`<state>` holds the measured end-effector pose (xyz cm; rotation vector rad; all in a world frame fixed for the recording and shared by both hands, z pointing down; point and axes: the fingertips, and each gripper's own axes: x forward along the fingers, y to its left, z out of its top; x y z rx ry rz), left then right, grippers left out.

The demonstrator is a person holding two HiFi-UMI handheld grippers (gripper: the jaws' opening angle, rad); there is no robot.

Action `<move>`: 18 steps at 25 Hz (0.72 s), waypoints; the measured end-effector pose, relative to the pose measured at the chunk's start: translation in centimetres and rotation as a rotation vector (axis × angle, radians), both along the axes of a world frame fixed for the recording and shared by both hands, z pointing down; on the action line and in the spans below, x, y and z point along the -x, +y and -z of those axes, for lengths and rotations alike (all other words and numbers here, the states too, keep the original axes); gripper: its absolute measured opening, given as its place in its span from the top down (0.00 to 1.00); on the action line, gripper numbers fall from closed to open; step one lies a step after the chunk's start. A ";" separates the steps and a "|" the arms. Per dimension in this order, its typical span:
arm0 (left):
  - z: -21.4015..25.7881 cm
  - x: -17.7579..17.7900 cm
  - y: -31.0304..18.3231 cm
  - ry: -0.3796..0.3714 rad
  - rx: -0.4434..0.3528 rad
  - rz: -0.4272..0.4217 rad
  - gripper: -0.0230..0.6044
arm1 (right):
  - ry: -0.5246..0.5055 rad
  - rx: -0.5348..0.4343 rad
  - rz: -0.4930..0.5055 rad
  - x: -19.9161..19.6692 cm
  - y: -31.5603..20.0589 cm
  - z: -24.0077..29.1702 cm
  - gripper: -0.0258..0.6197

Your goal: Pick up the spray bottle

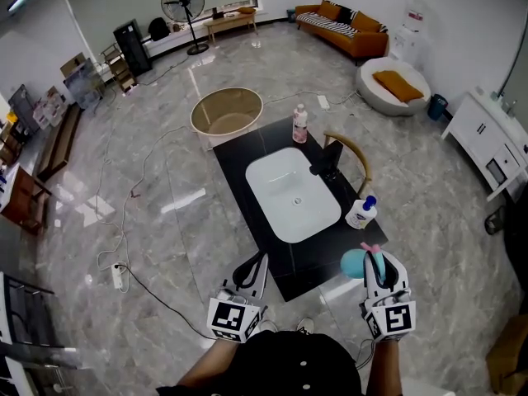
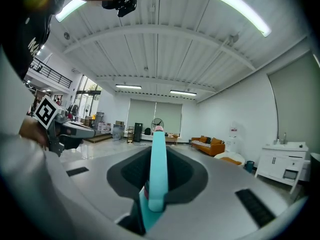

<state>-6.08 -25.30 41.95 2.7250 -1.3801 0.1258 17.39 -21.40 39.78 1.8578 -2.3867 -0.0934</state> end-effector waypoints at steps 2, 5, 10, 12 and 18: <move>-0.1 -0.1 0.1 0.001 0.000 0.003 0.93 | 0.000 -0.002 0.003 -0.1 0.0 -0.1 0.87; -0.2 -0.2 0.3 0.003 0.004 0.012 0.93 | -0.003 -0.003 0.008 -0.2 -0.3 0.0 0.87; -0.3 0.3 0.7 -0.001 0.009 0.027 0.93 | -0.012 -0.004 0.023 0.5 -0.4 -0.1 0.87; -0.3 0.5 0.9 -0.003 0.011 0.033 0.93 | -0.015 -0.003 0.029 0.6 -0.3 -0.2 0.87; -0.4 0.7 1.3 -0.003 0.014 0.047 0.93 | -0.017 0.000 0.052 1.3 -0.5 -0.3 0.87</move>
